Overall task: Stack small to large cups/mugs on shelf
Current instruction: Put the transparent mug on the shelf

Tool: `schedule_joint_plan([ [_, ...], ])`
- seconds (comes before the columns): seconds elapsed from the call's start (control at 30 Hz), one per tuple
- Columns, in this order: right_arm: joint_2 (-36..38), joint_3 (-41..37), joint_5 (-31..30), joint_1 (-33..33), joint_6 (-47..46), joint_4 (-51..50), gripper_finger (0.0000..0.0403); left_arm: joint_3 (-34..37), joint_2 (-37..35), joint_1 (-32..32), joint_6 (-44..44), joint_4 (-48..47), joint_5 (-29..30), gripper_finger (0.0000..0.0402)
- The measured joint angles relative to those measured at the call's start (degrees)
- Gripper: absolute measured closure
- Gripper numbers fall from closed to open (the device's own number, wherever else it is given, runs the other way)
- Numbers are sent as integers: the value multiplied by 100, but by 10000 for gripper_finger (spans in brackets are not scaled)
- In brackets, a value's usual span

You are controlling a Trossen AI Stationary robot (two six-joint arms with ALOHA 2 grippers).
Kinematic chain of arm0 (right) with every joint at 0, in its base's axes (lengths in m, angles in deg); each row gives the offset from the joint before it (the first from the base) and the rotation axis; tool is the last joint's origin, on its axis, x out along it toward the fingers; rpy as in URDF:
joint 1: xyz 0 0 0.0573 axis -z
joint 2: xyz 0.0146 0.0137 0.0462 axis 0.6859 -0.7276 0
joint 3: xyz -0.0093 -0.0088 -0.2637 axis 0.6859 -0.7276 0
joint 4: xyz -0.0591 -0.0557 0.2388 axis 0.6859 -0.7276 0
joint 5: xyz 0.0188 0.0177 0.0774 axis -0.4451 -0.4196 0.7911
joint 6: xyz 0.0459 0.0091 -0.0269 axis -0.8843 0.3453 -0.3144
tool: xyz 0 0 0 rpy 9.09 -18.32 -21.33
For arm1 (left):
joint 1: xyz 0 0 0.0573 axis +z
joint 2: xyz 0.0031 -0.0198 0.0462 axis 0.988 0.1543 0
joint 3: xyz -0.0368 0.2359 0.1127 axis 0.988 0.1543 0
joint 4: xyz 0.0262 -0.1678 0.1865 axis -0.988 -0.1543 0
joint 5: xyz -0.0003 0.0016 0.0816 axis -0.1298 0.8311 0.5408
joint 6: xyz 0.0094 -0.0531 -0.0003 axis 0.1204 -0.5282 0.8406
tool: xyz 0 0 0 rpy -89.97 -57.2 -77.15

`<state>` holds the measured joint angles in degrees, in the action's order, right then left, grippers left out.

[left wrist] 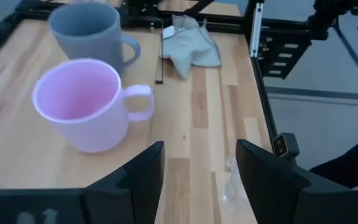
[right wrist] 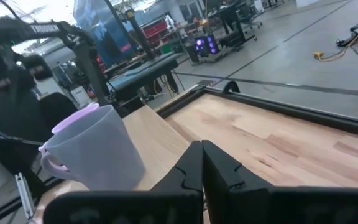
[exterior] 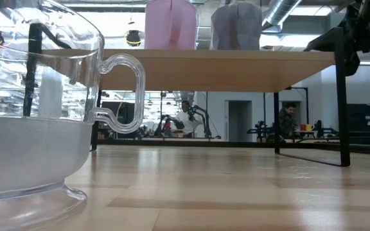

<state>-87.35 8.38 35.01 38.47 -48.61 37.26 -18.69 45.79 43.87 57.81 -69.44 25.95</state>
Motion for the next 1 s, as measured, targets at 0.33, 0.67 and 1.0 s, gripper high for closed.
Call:
schedule_joint_plan([
  [0.33,0,0,1,0,-301,-2,375,1416,13,2,-82,1520,-631,212],
  [0.67,0,0,1,0,-497,-16,374,2131,27,-57,-1124,2656,-1119,212],
  [1.0,0,0,1,0,-637,-49,380,2270,34,-529,-1157,2956,-490,212],
])
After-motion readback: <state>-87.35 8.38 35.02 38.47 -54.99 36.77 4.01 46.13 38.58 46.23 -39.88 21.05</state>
